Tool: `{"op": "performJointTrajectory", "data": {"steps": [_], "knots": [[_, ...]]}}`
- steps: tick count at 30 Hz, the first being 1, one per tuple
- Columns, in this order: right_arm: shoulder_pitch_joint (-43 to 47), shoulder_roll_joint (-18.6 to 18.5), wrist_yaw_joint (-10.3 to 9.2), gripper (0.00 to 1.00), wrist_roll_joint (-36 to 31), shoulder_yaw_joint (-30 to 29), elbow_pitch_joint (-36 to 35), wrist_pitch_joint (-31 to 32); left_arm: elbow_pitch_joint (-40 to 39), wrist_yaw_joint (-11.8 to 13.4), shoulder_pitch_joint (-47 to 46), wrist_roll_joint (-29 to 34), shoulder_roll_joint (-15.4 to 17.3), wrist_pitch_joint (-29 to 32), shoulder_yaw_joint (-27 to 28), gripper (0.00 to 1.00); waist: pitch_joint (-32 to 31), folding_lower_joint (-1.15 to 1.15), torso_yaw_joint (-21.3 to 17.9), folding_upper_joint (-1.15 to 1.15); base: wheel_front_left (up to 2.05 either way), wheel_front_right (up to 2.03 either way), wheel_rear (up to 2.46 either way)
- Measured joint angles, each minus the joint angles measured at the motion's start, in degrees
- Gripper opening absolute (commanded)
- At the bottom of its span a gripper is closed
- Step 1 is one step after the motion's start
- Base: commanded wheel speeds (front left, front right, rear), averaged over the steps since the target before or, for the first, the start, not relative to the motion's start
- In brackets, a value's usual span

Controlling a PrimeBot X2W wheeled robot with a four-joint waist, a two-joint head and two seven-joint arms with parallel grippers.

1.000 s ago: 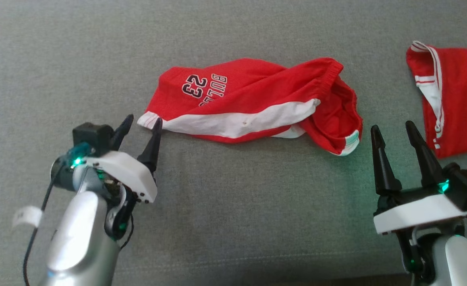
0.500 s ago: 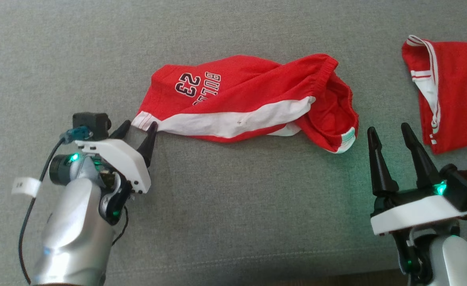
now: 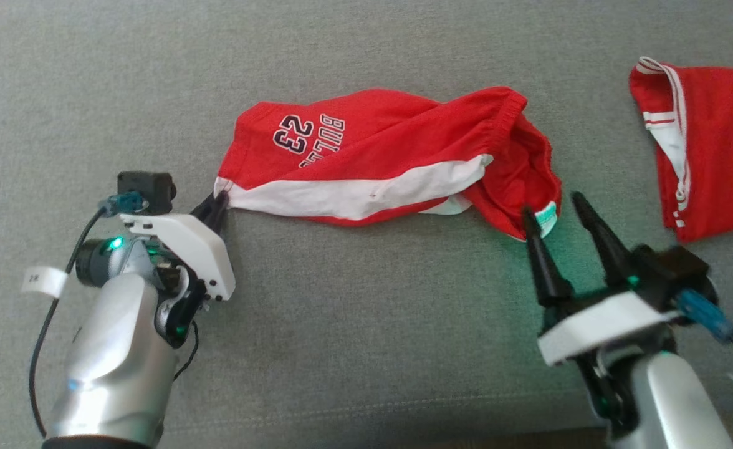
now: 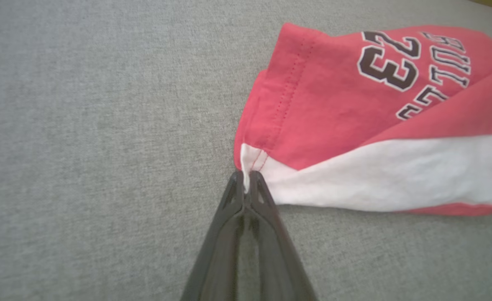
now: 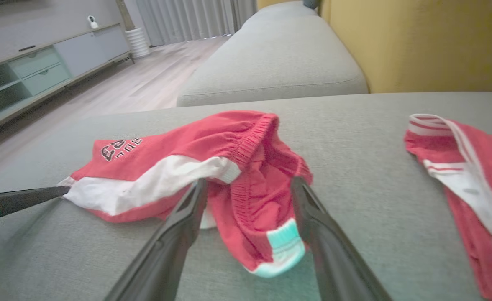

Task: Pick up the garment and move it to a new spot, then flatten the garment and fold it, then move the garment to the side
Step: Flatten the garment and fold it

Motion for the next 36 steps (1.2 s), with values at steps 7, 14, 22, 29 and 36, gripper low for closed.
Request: {"op": "performJointTrajectory", "data": {"steps": [7, 14, 22, 29, 36], "knots": [[-8.60, -0.08, 0.00, 1.00, 2.54, 4.71, 6.81, 0.59, -0.15, 0.00, -1.03, 0.00, -0.38, -1.01, -1.35, 0.00, 1.20, 0.00, 1.51, 0.00, 0.00, 0.00, 0.00], [-12.64, -0.14, 0.00, 1.00, 4.10, 5.73, 12.58, 4.20, -0.34, -0.02, -1.94, 0.00, -0.97, -1.78, -3.02, 0.00, 2.19, 0.00, 3.24, 0.00, 0.00, 0.00, 0.00], [-15.35, -0.16, 0.00, 1.00, 4.16, 6.38, 13.73, 6.90, -0.53, -0.07, -2.22, -0.01, -0.86, -2.35, -3.92, 0.00, 2.94, 0.00, 3.44, 0.00, 0.00, 0.00, 0.00], [-15.94, -0.19, 0.00, 0.00, 4.99, 6.46, 13.83, 7.04, -0.53, -0.05, -3.00, -0.45, -0.65, -2.59, -4.52, 0.00, 3.28, 0.00, 3.52, 0.00, 0.00, 0.00, 0.00], [-15.94, -0.20, 0.00, 0.00, 5.10, 5.45, 11.89, 5.32, -1.16, 0.09, -2.92, -0.49, -0.33, -5.73, -4.67, 0.00, 3.16, 0.00, 3.42, 0.00, 0.00, 0.00, 0.00]]}}
